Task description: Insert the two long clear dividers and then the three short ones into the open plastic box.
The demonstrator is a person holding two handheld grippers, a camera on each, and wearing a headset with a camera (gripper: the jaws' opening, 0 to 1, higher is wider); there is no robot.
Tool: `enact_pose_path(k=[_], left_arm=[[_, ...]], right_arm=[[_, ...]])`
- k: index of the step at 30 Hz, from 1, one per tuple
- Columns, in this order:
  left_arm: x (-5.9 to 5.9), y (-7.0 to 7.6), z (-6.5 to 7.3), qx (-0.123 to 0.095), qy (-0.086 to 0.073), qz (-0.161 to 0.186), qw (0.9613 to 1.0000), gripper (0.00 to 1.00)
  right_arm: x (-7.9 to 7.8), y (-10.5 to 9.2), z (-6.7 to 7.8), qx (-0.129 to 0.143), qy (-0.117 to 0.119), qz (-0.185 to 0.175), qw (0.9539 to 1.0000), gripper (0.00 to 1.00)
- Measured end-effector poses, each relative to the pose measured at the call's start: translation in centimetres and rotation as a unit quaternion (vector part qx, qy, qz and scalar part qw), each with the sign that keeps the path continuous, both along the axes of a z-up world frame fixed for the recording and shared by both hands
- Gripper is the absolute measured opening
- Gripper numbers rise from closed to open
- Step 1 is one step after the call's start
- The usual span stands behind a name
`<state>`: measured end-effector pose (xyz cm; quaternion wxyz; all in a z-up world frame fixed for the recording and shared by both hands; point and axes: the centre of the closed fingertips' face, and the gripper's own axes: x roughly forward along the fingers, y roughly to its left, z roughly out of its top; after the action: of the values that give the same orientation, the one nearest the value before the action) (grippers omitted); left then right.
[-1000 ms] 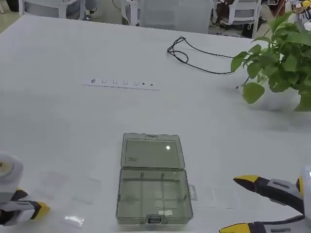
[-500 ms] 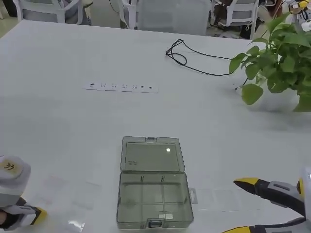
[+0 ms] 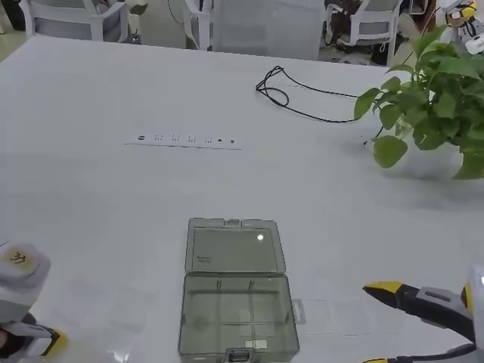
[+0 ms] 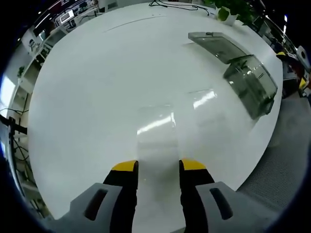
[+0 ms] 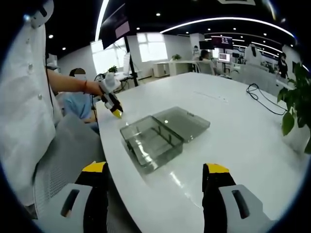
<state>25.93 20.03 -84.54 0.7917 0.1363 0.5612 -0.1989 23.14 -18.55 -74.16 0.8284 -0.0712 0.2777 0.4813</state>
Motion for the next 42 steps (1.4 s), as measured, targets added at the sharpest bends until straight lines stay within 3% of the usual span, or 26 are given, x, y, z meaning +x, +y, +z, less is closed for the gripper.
enact_pose_path(k=[21,34,42], left_arm=[[0.1,0.0,0.0,-0.009,0.003,0.007,0.9999,0.31],[0.1,-0.7,0.2,-0.036,-0.001,0.023,0.9991,0.30],[0.0,-1.3,0.6,-0.066,-0.011,0.045,0.9967,0.30]], right_arm=[[0.0,0.2,0.1,0.004,0.001,-0.001,1.0000,0.79],[-0.2,0.4,-0.2,0.002,0.005,0.003,1.0000,0.79],[-0.2,0.6,-0.1,-0.001,0.005,0.006,1.0000,0.79]])
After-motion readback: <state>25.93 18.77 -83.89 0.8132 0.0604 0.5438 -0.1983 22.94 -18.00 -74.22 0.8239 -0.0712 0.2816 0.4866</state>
